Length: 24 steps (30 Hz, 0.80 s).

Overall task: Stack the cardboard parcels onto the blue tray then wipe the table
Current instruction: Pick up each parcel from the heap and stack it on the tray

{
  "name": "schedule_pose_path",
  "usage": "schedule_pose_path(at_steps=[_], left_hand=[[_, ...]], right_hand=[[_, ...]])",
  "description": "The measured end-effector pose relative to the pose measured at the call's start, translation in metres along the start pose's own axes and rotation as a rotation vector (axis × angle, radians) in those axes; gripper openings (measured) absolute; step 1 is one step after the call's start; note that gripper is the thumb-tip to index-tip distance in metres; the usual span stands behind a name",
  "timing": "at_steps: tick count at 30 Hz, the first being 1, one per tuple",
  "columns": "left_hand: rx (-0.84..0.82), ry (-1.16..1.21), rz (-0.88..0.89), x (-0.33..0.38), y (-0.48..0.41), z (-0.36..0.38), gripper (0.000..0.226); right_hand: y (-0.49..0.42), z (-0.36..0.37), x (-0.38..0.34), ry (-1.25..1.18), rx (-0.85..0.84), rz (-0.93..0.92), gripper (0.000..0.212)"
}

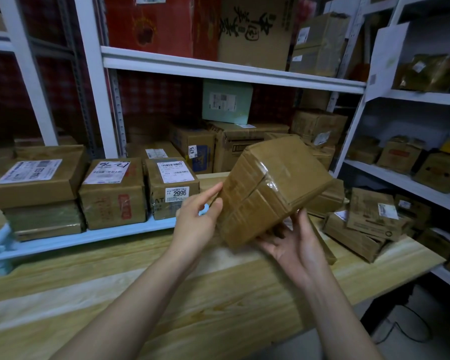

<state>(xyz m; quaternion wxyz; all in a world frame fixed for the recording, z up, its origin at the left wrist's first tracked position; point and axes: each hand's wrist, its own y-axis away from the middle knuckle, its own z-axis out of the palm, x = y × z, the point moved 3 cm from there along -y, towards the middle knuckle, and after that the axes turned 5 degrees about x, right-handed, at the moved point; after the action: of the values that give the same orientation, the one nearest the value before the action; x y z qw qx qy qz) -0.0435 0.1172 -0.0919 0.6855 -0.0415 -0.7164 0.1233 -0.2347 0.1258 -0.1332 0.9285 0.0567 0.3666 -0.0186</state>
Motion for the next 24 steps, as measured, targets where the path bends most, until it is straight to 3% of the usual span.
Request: schedule_pose_path(at_steps=[11,16,24], left_hand=[[-0.001,0.176,-0.196,-0.001,0.003,0.005,0.042],[0.027,0.191,-0.254,-0.005,-0.001,0.002,0.039],[0.023,0.266,-0.201,0.001,0.002,-0.001,0.034]], right_hand=[[0.012,0.005,-0.018,0.053,0.032,-0.107,0.057],[0.016,0.010,-0.022,0.162,0.074,-0.094,0.042],[0.013,-0.005,-0.019,0.140,0.119,-0.039,0.041]])
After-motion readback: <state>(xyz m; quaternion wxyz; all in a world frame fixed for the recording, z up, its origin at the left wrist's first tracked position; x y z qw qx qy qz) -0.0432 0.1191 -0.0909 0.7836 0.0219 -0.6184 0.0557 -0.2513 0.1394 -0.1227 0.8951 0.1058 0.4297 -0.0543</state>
